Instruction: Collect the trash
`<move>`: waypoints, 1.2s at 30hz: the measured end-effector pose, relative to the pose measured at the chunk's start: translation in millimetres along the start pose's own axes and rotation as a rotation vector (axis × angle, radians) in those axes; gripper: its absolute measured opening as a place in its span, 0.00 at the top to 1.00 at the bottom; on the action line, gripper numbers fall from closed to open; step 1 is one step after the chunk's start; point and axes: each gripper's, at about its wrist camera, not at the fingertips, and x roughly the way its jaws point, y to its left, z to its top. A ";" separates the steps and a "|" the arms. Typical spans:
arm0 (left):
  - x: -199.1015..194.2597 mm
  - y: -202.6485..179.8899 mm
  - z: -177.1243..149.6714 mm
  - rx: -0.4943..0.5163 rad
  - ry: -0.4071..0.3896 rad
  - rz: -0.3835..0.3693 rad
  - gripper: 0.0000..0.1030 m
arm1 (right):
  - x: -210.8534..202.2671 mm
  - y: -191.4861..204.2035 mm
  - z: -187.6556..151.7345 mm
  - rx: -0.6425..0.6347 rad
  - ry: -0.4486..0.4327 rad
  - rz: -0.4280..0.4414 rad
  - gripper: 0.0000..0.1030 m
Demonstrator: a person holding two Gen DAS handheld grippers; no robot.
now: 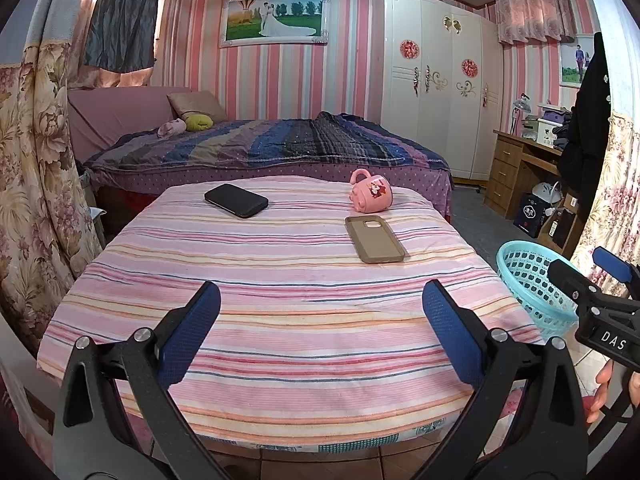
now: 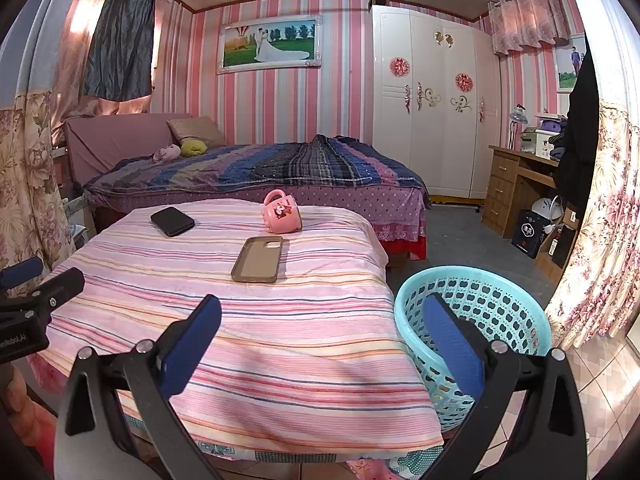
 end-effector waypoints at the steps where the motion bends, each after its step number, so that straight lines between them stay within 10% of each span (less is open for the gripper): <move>1: 0.1 0.4 -0.2 0.001 -0.001 0.002 0.05 | -0.3 -0.3 0.1 0.000 -0.001 0.000 0.05; 36: -1.9 1.9 -2.5 0.003 -0.008 0.011 0.05 | -1.4 1.7 0.4 -0.013 -0.018 -0.005 0.05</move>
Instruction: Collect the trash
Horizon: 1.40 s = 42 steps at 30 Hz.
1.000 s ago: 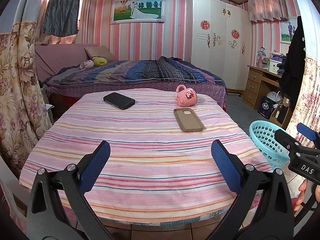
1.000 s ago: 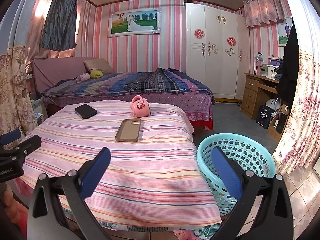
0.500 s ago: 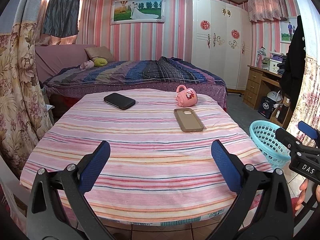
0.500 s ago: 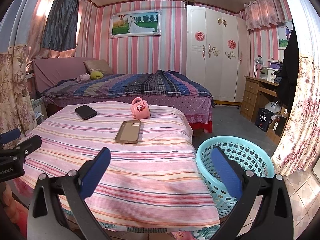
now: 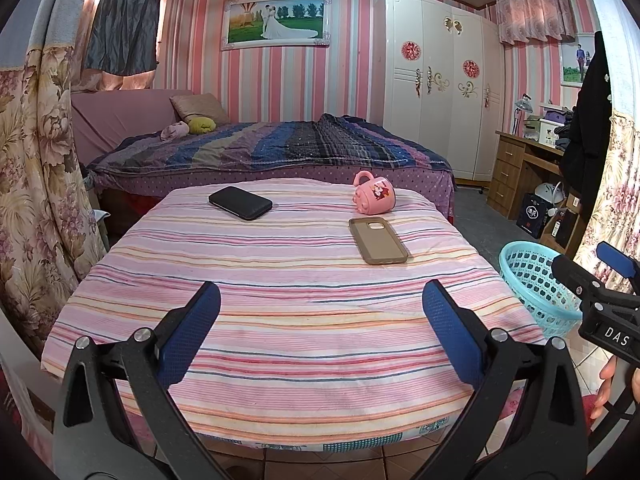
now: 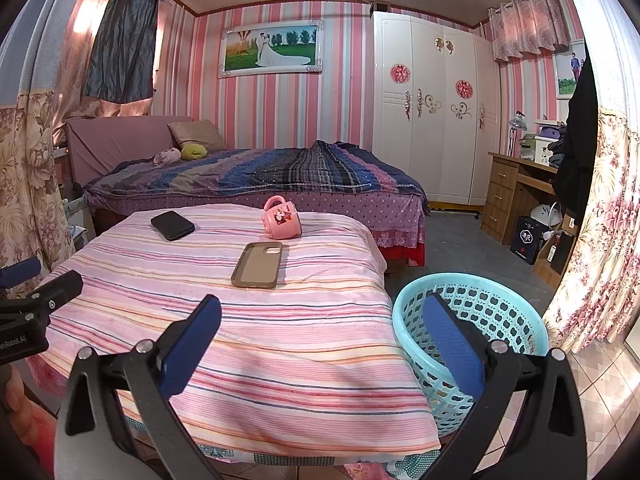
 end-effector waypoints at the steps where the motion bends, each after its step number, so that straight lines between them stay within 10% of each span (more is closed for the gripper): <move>1: -0.1 -0.2 0.2 0.000 0.000 0.000 0.05 | 0.0 -0.2 1.0 -0.001 0.000 0.000 0.05; 42: -0.1 12.1 -0.3 -0.002 -0.001 0.023 0.05 | -0.7 2.7 3.3 -0.003 -0.002 0.009 0.05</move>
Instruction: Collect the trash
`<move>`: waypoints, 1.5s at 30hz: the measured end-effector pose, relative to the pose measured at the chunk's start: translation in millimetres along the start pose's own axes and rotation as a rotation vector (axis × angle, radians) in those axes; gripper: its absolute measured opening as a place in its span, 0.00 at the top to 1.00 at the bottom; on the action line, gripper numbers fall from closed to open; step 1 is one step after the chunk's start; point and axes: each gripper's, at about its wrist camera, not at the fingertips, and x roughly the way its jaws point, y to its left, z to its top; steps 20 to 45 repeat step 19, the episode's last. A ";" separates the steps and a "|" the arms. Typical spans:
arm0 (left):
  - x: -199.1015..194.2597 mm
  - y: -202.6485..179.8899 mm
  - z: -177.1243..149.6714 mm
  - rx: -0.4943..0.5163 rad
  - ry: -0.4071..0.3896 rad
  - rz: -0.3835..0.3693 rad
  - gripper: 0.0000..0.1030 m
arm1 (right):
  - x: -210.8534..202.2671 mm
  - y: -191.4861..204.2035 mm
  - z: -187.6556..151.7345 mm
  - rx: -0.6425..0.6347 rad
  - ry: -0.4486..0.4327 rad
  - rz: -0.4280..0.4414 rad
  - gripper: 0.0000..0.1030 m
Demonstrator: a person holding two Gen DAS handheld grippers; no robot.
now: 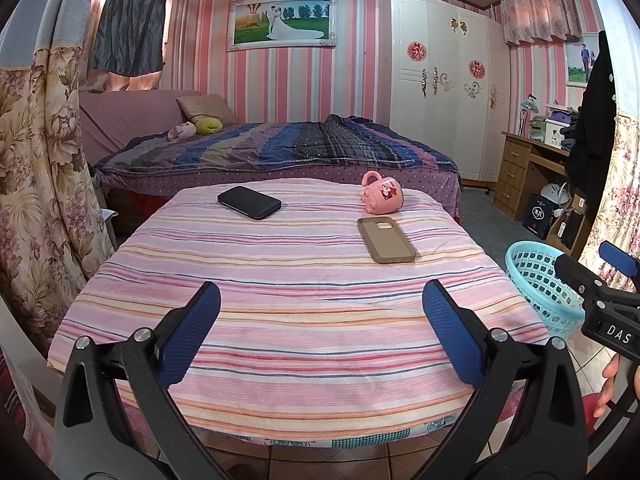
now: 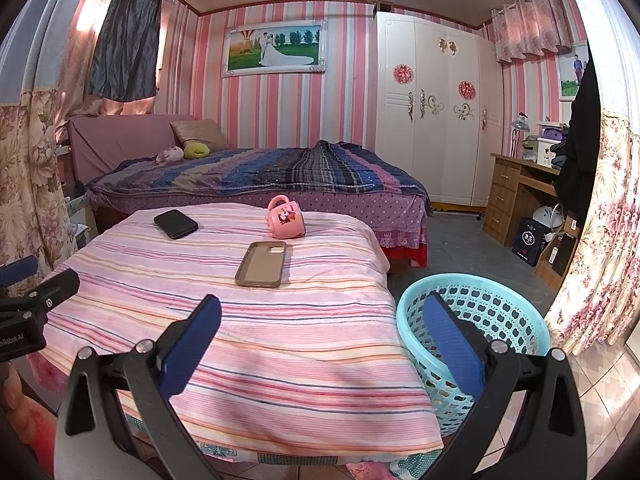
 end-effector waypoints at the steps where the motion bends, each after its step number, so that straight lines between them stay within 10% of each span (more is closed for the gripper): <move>1: 0.1 -0.9 -0.2 0.000 0.000 0.002 0.05 | 1.3 -0.4 -0.3 0.001 0.001 0.000 0.05; 45: -2.8 -6.0 1.0 -0.011 0.007 -0.006 0.05 | 5.8 -7.7 -1.9 0.007 0.005 -0.003 0.05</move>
